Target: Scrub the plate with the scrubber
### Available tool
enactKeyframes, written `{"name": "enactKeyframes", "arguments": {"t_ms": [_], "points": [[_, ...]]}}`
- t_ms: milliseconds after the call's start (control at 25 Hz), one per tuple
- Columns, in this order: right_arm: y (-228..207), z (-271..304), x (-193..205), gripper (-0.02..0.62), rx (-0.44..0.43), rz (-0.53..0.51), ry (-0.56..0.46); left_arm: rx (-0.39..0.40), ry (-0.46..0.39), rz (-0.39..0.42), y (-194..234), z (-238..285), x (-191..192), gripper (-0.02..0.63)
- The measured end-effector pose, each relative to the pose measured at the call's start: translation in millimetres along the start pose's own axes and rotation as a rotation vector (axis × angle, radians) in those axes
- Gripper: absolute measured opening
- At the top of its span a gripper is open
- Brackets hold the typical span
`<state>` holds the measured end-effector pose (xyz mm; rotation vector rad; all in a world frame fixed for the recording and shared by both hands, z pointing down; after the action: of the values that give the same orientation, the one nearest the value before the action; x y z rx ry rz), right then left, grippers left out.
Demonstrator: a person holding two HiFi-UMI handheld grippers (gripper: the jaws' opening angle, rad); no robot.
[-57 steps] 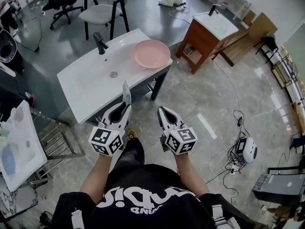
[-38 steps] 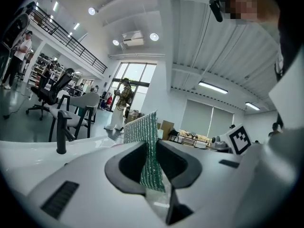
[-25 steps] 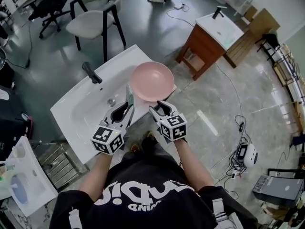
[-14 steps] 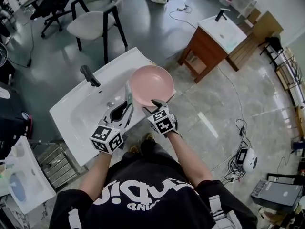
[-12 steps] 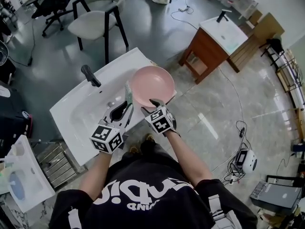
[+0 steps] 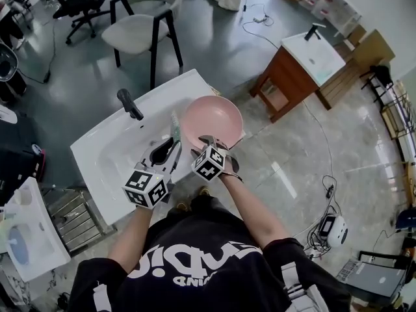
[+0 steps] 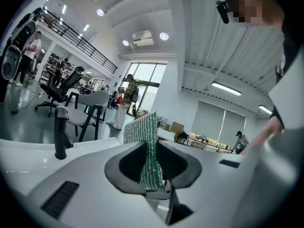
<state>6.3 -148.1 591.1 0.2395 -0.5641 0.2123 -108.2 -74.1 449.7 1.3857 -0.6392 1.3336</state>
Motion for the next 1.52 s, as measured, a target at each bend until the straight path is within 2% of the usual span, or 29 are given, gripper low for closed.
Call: {"name": "enactKeyframes", "arguments": {"t_ms": [320, 480, 840, 1000, 1240, 1520], "points": [[0, 20, 3, 0.215, -0.011, -0.116, 0.096, -0.022, -0.013, -0.01, 8, 2, -2, 0.089], [0, 24, 3, 0.187, 0.005, -0.15, 0.106, -0.028, -0.015, -0.01, 10, 4, -3, 0.089], [0, 32, 6, 0.123, 0.006, -0.182, 0.135, -0.04, -0.022, -0.012, 17, 4, -5, 0.089], [1, 34, 7, 0.071, 0.004, -0.183, 0.139, -0.046, -0.023, -0.013, 19, 4, -7, 0.089], [-2, 34, 8, 0.06, 0.011, -0.162, 0.139, -0.056, -0.022, -0.018, 23, 3, -6, 0.089], [-8, 20, -5, 0.041, 0.063, -0.172, 0.074, -0.057, -0.027, -0.013, 26, 4, -9, 0.089]]}}
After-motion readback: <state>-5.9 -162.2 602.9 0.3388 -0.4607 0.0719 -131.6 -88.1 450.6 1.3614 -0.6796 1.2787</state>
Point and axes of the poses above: the fingertips, and each gripper's own axes: z forward along the fingers, y to its left, x out of its underside, the point moved 7 cm from there along -z, backward along the fingers, and after that the axes turned 7 degrees about -x, right-handed, at the moved point
